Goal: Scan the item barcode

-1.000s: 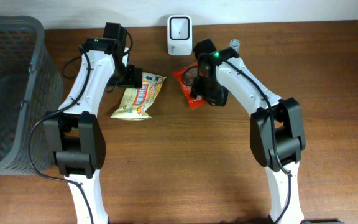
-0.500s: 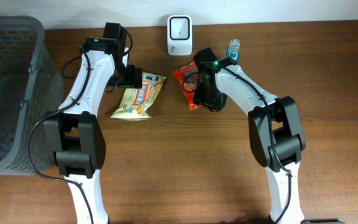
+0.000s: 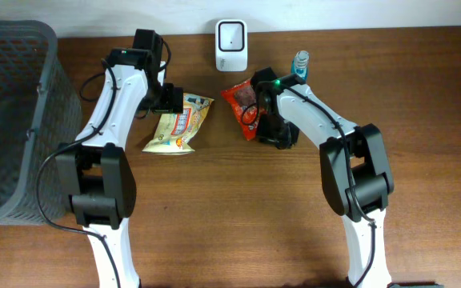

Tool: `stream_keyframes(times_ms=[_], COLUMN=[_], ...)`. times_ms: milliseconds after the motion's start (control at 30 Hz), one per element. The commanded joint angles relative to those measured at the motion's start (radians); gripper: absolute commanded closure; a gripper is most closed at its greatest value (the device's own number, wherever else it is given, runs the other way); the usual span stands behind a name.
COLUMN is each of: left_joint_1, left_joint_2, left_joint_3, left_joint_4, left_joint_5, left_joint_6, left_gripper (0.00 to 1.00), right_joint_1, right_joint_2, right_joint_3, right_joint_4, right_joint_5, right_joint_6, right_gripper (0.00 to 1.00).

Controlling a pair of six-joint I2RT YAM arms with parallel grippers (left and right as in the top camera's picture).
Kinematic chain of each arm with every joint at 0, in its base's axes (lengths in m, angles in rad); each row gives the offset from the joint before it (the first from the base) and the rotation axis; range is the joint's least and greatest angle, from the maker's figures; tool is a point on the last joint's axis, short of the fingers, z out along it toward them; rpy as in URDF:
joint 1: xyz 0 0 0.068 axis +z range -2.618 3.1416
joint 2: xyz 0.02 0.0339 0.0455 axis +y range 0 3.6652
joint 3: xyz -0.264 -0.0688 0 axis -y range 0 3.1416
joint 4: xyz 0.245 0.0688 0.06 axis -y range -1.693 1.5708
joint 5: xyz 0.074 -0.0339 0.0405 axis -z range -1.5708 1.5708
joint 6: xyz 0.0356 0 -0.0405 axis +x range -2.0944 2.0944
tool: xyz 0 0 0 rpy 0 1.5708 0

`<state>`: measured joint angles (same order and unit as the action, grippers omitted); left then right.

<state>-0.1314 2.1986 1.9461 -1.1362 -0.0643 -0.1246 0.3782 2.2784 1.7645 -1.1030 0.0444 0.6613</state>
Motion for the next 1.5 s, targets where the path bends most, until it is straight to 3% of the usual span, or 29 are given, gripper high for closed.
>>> stream_keyframes(times_ms=[0, 200, 467, 667, 767, 800, 1000, 1233, 1467], left_joint_1=[0.003, 0.003, 0.003, 0.003, 0.003, 0.003, 0.003, 0.003, 0.003], left_joint_2=[0.004, 0.004, 0.004, 0.004, 0.004, 0.004, 0.004, 0.004, 0.004], left_joint_3=[0.016, 0.016, 0.016, 0.016, 0.016, 0.016, 0.016, 0.016, 0.016], left_joint_4=[-0.001, -0.001, -0.001, -0.001, -0.001, -0.001, -0.001, -0.001, -0.001], left_joint_5=[-0.008, -0.008, -0.008, -0.008, -0.008, -0.008, -0.008, -0.008, -0.008], left_joint_6=[0.005, 0.005, 0.005, 0.005, 0.005, 0.005, 0.005, 0.005, 0.005], left_gripper=[0.01, 0.01, 0.01, 0.01, 0.01, 0.01, 0.01, 0.01, 0.01], right_joint_1=[-0.005, 0.008, 0.027, 0.027, 0.028, 0.028, 0.027, 0.027, 0.051], right_joint_2=[-0.026, -0.196, -0.211, -0.118, -0.063, -0.045, 0.002, -0.002, -0.037], right_joint_3=[-0.031, -0.031, -0.031, -0.032, -0.032, -0.032, -0.032, -0.031, -0.031], right_joint_4=[-0.011, 0.012, 0.355, 0.567, 0.642, 0.654, 0.616, 0.379, 0.169], right_joint_5=[-0.048, -0.064, -0.071, -0.061, -0.051, -0.034, 0.022, 0.035, -0.014], right_joint_6=[-0.071, -0.081, -0.07, -0.039, -0.039, -0.039, -0.04, -0.072, -0.268], right_gripper=[0.61, 0.61, 0.63, 0.79, 0.95, 0.96, 0.96, 0.96, 0.96])
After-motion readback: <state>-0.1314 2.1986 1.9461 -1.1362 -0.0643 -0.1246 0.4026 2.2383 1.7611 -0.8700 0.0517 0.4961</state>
